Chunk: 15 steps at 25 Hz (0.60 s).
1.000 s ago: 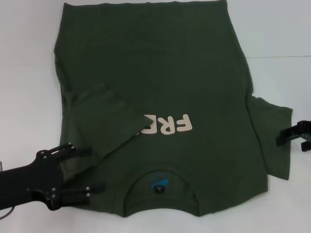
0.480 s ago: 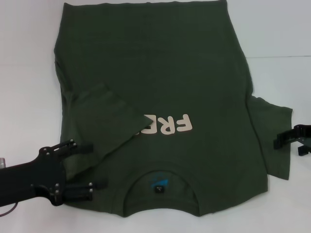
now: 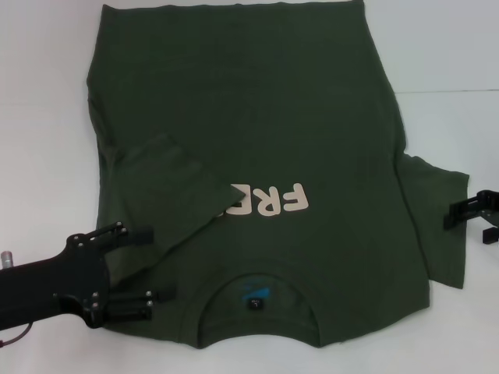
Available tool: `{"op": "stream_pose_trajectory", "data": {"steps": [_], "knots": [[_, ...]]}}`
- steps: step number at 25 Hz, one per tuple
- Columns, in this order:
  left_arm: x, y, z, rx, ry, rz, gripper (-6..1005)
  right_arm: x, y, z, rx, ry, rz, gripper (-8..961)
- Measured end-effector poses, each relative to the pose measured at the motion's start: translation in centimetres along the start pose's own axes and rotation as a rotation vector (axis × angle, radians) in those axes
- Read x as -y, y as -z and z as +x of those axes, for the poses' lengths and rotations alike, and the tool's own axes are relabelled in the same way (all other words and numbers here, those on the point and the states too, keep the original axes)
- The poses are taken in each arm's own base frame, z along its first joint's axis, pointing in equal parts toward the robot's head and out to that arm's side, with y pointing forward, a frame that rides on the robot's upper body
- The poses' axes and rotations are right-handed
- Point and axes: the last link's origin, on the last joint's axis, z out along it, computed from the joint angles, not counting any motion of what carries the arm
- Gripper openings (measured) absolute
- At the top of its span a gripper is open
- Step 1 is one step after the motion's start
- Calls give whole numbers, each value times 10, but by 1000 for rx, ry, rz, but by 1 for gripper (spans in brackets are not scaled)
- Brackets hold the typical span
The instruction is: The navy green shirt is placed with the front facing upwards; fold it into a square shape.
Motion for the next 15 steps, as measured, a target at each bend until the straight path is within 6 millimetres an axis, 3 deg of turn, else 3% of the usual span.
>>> {"op": "stream_pose_trajectory", "data": {"steps": [15], "knots": [[2, -1, 1, 3, -6, 8, 936, -3, -7, -2, 22, -27, -23, 790]]}}
